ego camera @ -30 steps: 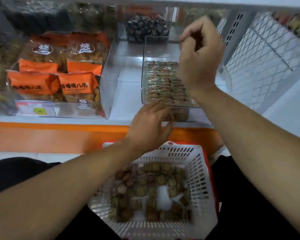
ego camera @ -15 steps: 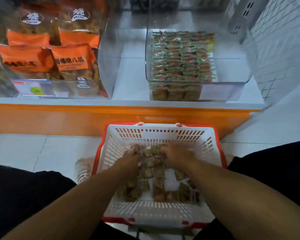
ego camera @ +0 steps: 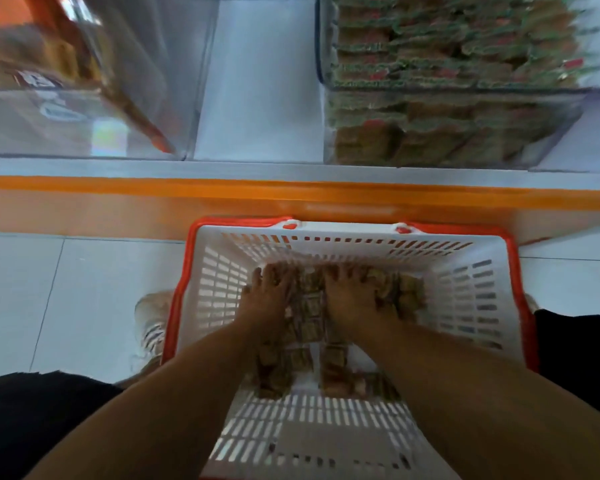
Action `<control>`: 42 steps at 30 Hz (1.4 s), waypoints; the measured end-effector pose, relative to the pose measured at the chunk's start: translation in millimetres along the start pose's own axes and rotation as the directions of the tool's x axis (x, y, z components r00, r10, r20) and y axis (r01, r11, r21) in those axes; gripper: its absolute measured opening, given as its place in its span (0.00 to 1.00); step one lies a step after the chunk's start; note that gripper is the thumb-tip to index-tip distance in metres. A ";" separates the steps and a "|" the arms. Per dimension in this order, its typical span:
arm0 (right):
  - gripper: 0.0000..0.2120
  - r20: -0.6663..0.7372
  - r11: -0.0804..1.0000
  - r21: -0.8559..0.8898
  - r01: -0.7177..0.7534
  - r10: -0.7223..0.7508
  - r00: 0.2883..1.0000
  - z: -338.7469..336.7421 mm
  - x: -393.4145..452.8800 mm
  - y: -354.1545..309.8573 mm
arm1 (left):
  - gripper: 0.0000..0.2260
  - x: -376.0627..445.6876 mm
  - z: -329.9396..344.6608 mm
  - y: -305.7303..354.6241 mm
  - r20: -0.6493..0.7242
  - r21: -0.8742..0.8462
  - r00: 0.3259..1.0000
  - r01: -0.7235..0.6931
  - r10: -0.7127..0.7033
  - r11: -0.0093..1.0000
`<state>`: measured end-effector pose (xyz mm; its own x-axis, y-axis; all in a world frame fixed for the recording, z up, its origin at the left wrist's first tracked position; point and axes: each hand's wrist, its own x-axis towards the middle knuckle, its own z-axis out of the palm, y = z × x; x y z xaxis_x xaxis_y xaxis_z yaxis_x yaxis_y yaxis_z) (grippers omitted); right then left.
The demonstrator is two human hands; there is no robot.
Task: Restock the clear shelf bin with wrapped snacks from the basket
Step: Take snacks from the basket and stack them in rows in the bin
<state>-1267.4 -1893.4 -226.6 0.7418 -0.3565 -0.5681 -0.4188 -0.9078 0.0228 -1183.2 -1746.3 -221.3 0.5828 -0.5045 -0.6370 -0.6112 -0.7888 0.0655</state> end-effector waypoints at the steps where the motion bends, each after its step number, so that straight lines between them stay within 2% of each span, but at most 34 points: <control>1: 0.32 -0.002 1.000 -0.015 0.012 -0.012 1.000 1.5 0.6 -0.8 | 0.44 2.0 -0.7 0.5 -0.001 -0.001 1.000 -0.007 0.007 1.000; 3: 0.33 0.027 0.997 -0.036 0.071 -0.071 0.997 3.8 2.5 -1.7 | 0.42 2.7 -1.5 4.4 0.016 -0.015 1.000 -0.003 0.004 1.000; 5: 0.32 0.096 0.995 0.021 0.100 -0.102 0.990 3.8 5.0 -1.8 | 0.37 2.2 -1.1 10.3 0.004 0.004 1.000 -0.006 0.006 1.000; 8: 0.38 0.175 0.990 0.080 0.113 -0.126 0.976 3.5 7.1 -1.0 | 0.33 5.0 1.1 13.5 -0.021 -0.056 1.000 -0.003 0.002 0.998; 12: 0.37 0.195 0.976 0.190 0.110 -0.148 0.970 -3.4 10.4 0.8 | 0.38 10.0 -1.7 17.8 0.105 -0.091 0.994 0.009 0.001 0.996; 14: 0.37 0.202 0.964 0.252 0.082 -0.135 0.970 -6.7 10.8 0.0 | 0.35 14.6 -2.9 26.2 0.105 -0.087 0.994 0.030 -0.021 0.996; 17: 0.35 0.154 0.941 0.310 0.137 -0.191 0.969 -6.7 0.1 -7.6 | 0.31 20.3 -6.2 35.5 0.117 -0.090 0.993 0.028 -0.017 0.996; 19: 0.34 0.126 0.872 0.474 0.121 -0.203 0.971 -2.1 -12.8 -9.3 | 0.24 21.2 -6.3 32.8 0.109 -0.116 0.994 -0.005 0.018 0.993; 21: 0.25 0.095 0.766 0.640 0.061 -0.158 0.983 -4.3 -25.9 -6.2 | 0.15 15.5 -6.3 24.7 0.077 -0.210 0.995 -0.051 0.068 0.976; 23: 0.17 0.104 0.685 0.729 0.006 -0.119 0.987 -8.5 -34.9 1.1 | 0.14 4.1 -9.5 16.8 0.052 -0.307 0.994 -0.079 0.100 0.948; 25: 0.18 0.142 0.641 0.767 -0.022 -0.136 0.980 -19.6 -40.2 9.9 | 0.14 -5.9 -21.7 11.4 0.061 -0.356 0.987 -0.117 0.148 0.927; 27: 0.20 0.148 0.631 0.776 0.010 -0.197 0.969 -33.0 -42.3 16.5 | 0.12 -13.1 -36.8 8.0 0.123 -0.450 0.978 -0.098 0.170 0.888; 29: 0.17 0.108 0.617 0.786 0.048 -0.212 0.971 -51.0 -44.4 21.8 | 0.08 -22.3 -58.3 8.9 0.187 -0.552 0.974 -0.001 0.125 0.834; 30: 0.15 0.075 0.605 0.794 0.064 -0.201 0.977 -62.0 -48.5 24.2 | 0.05 -29.1 -68.2 10.6 0.215 -0.629 0.971 0.058 0.101 0.775; 32: 0.13 0.013 0.598 0.795 0.104 -0.188 0.982 -90.2 -63.3 27.3 | 0.09 -46.9 -86.8 13.8 0.244 -0.755 0.964 0.123 0.103 0.644; 35: 0.14 -0.001 0.590 0.799 0.117 -0.193 0.981 -140.7 -86.1 39.1 | 0.09 -73.9 -127.1 18.1 0.310 -0.831 0.936 0.182 0.166 0.526; 38: 0.17 0.005 0.583 0.805 0.114 -0.199 0.980 -187.2 -110.0 56.1 | 0.09 -95.1 -165.9 23.9 0.309 -0.808 0.924 0.131 0.224 0.574; 40: 0.15 -0.015 0.598 0.789 0.143 -0.213 0.977 -209.2 -124.5 64.9 | 0.14 -104.9 -183.2 30.3 0.253 -0.767 0.934 0.034 0.252 0.641; 42: 0.14 -0.045 0.637 0.750 0.178 -0.220 0.974 -225.0 -138.0 71.8 | 0.11 -116.1 -195.4 38.0 0.167 -0.673 0.949 -0.088 0.267 0.735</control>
<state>-1281.9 -1959.1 38.6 0.8385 -0.1572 -0.5218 -0.5272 -0.4761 -0.7038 -1169.5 -1786.3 5.3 0.3006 -0.6304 -0.7157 -0.1400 -0.7715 0.6207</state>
